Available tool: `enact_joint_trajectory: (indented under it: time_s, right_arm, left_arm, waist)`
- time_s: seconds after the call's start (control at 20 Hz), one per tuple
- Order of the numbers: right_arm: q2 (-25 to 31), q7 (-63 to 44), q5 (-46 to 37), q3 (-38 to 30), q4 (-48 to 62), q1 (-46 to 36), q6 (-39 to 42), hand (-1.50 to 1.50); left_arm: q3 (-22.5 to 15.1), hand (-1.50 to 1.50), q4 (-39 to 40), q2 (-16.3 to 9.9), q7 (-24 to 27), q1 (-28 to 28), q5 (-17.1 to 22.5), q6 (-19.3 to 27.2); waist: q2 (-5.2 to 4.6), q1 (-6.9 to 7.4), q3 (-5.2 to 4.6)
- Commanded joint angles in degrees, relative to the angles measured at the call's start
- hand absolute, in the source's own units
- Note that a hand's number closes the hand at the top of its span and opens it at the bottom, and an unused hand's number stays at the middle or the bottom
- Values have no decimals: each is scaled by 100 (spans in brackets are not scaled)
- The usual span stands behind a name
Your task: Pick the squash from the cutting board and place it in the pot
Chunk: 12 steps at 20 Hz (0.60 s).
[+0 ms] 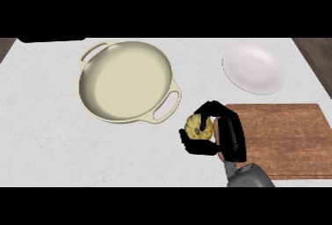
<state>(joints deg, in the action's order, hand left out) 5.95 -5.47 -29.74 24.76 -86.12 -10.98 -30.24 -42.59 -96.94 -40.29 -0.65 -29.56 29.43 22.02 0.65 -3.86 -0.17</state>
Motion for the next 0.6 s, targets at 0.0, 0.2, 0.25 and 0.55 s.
enact_joint_trajectory:
  time_s: [0.0, 0.2, 0.25, 0.55]
  right_arm:
    - [-40, -650, -454, 55, -137, -357, 69, 150]
    - [-121, -1393, -987, 135, -67, -983, 387, 150]
    - [-190, -1566, -1010, 66, -82, -1181, 448, 150]
    - [-410, -2510, -1399, 152, 471, -2102, 1216, 150]
  left_arm:
    - [796, 0, -311, 215, 323, 1476, -207, 10]
    - [762, 0, -318, 69, 340, 1450, -118, -28]
    - [691, 0, -369, 141, 395, 1438, -148, 19]
    - [638, 0, -189, 131, 323, 1693, -69, 7]
  waist:
    - [27, -131, -38]
    - [31, -60, -47]
    - [28, -6, -40]
    - [-38, 27, -55]
